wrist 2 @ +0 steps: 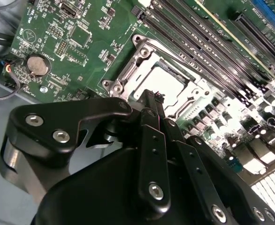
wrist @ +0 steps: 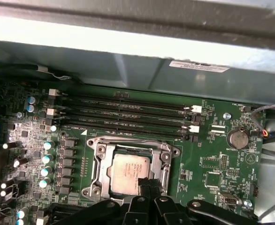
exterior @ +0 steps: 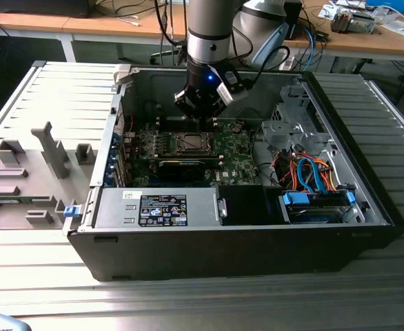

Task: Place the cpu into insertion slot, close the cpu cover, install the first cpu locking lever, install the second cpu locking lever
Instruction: 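Install the first cpu locking lever, then install the second cpu locking lever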

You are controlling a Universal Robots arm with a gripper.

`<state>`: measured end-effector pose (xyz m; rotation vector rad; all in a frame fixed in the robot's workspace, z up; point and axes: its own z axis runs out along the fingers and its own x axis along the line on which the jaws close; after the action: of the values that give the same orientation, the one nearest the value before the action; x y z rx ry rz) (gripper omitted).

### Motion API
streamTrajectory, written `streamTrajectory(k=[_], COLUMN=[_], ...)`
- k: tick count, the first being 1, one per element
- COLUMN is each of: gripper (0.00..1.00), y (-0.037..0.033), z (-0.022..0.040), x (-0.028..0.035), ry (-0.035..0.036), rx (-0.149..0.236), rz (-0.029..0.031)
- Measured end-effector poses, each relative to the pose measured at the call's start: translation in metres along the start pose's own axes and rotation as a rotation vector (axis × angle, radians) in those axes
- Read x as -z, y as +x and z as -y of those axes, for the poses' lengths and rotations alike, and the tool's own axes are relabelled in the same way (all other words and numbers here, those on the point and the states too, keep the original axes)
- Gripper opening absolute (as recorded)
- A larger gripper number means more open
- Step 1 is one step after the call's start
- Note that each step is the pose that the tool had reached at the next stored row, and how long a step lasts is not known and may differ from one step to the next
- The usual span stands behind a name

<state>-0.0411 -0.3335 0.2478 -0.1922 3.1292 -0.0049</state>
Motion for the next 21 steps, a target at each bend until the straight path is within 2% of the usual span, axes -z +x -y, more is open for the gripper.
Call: streamTrajectory(k=[4,21], gripper=[0.11,0.11], y=[-0.0001,0.0], z=[0.0,0.0007], x=[0.006,0.0067], ry=[-0.0001,-0.0006], rx=[0.0,0.0], rz=[0.0001,-0.0001])
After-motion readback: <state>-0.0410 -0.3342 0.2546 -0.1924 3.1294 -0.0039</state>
